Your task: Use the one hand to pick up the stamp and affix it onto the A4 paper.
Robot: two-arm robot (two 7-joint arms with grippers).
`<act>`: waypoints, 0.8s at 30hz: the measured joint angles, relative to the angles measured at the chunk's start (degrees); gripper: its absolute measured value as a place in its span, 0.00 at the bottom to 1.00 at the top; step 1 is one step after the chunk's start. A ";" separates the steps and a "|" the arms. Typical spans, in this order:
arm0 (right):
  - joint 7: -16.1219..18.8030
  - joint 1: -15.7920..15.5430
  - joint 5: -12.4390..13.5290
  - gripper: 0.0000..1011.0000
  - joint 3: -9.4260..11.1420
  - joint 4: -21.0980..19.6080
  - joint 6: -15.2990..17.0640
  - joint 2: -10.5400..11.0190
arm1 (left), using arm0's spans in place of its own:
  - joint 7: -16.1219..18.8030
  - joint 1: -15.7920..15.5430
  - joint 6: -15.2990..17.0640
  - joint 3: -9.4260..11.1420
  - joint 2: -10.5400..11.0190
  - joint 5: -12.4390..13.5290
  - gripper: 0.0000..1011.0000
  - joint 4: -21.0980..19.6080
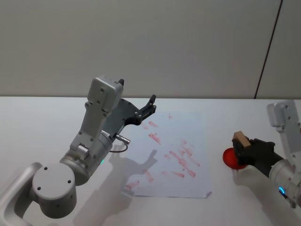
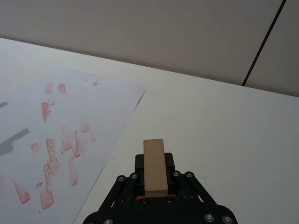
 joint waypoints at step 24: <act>-0.41 1.49 -2.10 0.22 -0.45 3.04 1.32 -1.32 | 0.00 0.00 0.00 0.00 0.00 0.00 0.99 0.00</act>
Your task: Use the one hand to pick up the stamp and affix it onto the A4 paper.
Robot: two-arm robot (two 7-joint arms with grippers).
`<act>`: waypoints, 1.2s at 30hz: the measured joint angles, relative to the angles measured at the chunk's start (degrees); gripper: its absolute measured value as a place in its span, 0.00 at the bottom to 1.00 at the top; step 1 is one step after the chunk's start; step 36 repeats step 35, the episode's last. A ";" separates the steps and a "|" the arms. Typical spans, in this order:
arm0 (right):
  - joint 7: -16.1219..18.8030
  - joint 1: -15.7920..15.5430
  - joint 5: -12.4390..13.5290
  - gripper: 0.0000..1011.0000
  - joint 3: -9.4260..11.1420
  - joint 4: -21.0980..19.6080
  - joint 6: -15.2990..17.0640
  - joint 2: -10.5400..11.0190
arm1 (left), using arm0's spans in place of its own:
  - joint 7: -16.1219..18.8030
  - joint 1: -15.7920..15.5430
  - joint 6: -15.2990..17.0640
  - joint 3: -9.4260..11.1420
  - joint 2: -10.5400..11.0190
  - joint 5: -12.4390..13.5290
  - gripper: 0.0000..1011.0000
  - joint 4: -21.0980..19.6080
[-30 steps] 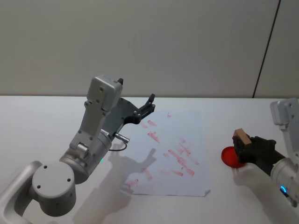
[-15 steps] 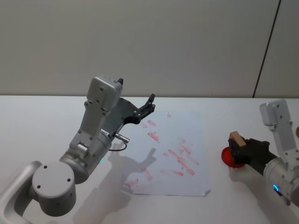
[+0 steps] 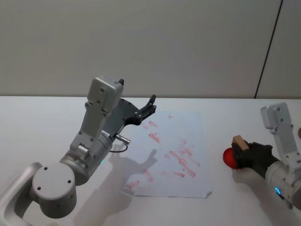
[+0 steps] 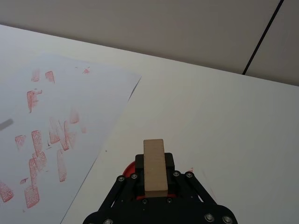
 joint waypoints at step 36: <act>-0.50 -0.25 -0.22 0.99 0.10 0.12 0.42 -0.04 | 0.00 0.00 0.00 0.00 0.00 0.00 0.99 0.00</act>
